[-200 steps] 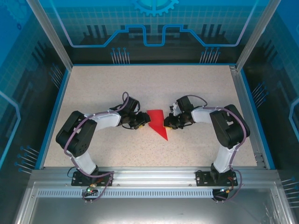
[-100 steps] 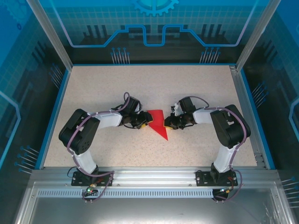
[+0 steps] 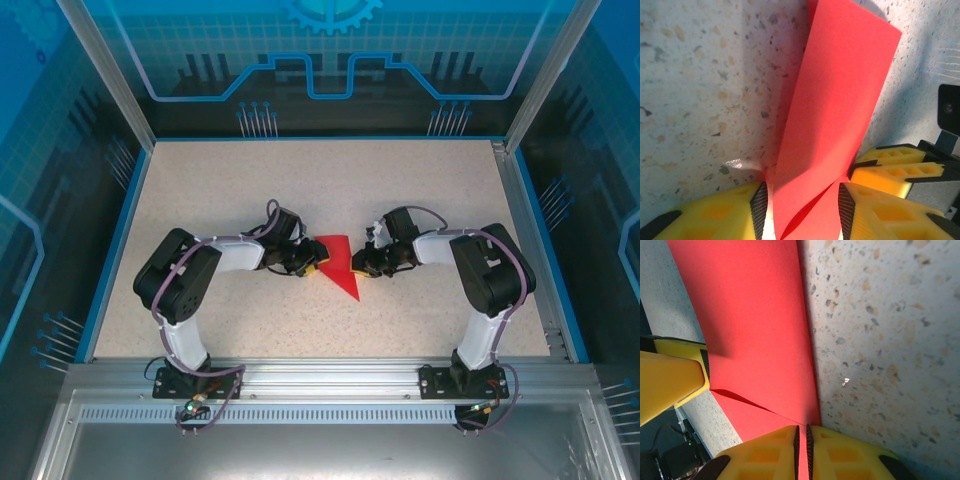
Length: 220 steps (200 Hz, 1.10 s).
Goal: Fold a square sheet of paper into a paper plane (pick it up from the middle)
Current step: Fold the wing for the fifth time at the center of the table.
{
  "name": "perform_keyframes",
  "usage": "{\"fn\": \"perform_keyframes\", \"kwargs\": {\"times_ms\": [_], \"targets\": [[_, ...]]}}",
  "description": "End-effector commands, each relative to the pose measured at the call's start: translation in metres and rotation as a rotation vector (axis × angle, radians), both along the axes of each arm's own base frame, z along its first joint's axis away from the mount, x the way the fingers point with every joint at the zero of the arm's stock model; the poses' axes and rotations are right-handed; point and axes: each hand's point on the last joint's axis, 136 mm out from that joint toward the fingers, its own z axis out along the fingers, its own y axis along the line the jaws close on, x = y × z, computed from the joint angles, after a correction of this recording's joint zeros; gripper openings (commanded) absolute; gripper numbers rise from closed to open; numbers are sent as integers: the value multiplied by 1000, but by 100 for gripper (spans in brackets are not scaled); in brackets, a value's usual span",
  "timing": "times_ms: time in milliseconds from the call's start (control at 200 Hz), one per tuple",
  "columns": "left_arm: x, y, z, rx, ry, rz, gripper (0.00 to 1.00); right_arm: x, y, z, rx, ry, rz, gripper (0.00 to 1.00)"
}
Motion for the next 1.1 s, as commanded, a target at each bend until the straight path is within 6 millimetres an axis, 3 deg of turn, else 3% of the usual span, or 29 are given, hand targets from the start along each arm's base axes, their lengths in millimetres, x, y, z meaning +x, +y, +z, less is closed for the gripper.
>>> {"fn": "perform_keyframes", "kwargs": {"times_ms": [0, 640, 780, 805, 980, 1095], "targets": [[14, -4, 8, -61, -7, 11, 44, -23, -28, -52, -176, 113, -15, 15], [34, -13, 11, -148, -4, -44, 33, -22, -31, -61, -214, 121, 17, 15], [36, -13, 14, -157, -12, -53, 29, -25, -34, -63, -232, 125, 27, 14], [37, -13, 14, -159, -12, -55, 28, -14, -30, -57, -224, 99, 25, 14], [36, -18, 17, -194, -5, -86, 23, -13, -30, -58, -230, 99, 37, 14], [36, -17, 19, -229, 13, -85, 13, -11, -28, -53, -221, 81, 36, 15]]}}
